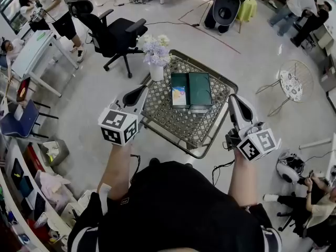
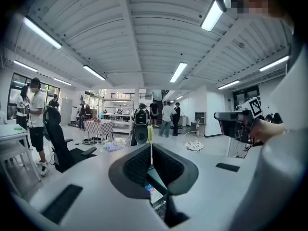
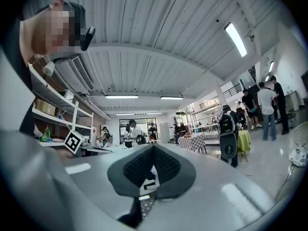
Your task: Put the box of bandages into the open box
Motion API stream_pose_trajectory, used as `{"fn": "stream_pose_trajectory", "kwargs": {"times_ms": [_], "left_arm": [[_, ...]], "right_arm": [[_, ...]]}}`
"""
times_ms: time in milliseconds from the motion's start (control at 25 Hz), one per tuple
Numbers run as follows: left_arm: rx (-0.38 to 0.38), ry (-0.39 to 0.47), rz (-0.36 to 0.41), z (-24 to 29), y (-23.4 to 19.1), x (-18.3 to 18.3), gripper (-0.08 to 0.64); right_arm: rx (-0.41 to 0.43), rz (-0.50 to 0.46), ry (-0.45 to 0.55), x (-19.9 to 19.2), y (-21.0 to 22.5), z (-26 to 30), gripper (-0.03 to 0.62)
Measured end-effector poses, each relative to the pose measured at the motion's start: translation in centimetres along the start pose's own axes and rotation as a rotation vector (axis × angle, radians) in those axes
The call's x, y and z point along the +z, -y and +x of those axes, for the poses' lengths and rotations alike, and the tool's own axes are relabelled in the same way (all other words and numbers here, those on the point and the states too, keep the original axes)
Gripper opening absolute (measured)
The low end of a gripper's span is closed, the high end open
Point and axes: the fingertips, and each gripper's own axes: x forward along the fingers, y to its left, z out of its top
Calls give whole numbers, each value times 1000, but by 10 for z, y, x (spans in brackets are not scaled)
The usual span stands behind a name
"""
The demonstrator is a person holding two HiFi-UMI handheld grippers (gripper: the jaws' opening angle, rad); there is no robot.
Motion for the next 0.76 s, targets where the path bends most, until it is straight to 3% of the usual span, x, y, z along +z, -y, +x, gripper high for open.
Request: {"fn": "stream_pose_trajectory", "kwargs": {"times_ms": [760], "left_arm": [[16,32,-11,-19,-35,-2,17]], "right_arm": [[-17,-5,-50,-29,-41,30,6]]}}
